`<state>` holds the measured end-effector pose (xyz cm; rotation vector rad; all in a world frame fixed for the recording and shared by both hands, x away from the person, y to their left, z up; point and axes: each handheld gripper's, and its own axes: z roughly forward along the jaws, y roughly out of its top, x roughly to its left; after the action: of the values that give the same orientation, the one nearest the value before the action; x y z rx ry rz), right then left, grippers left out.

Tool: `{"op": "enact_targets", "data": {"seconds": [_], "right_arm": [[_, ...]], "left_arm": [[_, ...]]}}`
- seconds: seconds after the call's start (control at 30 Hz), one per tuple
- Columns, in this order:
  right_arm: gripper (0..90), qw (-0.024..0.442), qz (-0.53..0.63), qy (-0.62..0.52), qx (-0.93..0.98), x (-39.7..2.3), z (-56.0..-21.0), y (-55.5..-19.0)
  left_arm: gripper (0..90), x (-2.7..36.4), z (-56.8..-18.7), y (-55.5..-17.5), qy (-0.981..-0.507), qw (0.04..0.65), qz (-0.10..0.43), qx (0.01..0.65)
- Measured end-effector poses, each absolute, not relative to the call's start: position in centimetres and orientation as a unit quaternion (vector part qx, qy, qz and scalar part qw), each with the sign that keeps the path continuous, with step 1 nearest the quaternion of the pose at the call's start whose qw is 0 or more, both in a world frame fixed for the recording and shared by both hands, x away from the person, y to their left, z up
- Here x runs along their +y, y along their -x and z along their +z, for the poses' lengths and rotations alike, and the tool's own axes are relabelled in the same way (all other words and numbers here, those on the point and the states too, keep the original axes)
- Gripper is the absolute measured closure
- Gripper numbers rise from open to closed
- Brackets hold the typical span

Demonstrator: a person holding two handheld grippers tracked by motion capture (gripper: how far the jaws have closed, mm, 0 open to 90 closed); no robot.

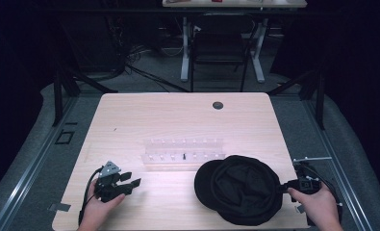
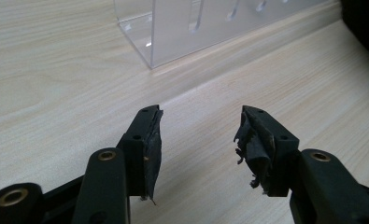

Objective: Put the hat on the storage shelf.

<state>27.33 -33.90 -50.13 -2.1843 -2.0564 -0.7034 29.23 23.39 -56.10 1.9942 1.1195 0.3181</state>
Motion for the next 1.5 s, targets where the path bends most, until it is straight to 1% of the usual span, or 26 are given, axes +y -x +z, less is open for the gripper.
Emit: {"op": "enact_targets", "data": {"seconds": [0.67, 0.73, 0.77, 0.9, 1.5], "right_arm": [[87.7, 0.02, -0.236, 0.686, -0.688, -32.4, -46.2, -27.6], [87.8, 0.013, -0.242, 0.691, -0.681, -32.0, -45.9, -27.7], [87.9, 0.021, -0.237, 0.681, -0.692, -32.2, -45.6, -27.7], [87.9, 0.016, -0.245, 0.678, -0.693, -31.9, -44.7, -27.9], [88.1, 0.037, -0.282, 0.66, -0.696, -30.7, -41.1, -28.1]], "left_arm": [[49.0, 23.5, -56.2, -29.3, -0.789, 0.404, 0.123, 0.447], [49.0, 23.5, -56.2, -29.3, -0.789, 0.404, 0.121, 0.446], [49.0, 23.5, -56.2, -29.3, -0.789, 0.404, 0.121, 0.446], [49.0, 23.5, -56.2, -29.4, -0.79, 0.403, 0.121, 0.445], [49.0, 23.5, -56.2, -29.4, -0.79, 0.403, 0.122, 0.446]]}}
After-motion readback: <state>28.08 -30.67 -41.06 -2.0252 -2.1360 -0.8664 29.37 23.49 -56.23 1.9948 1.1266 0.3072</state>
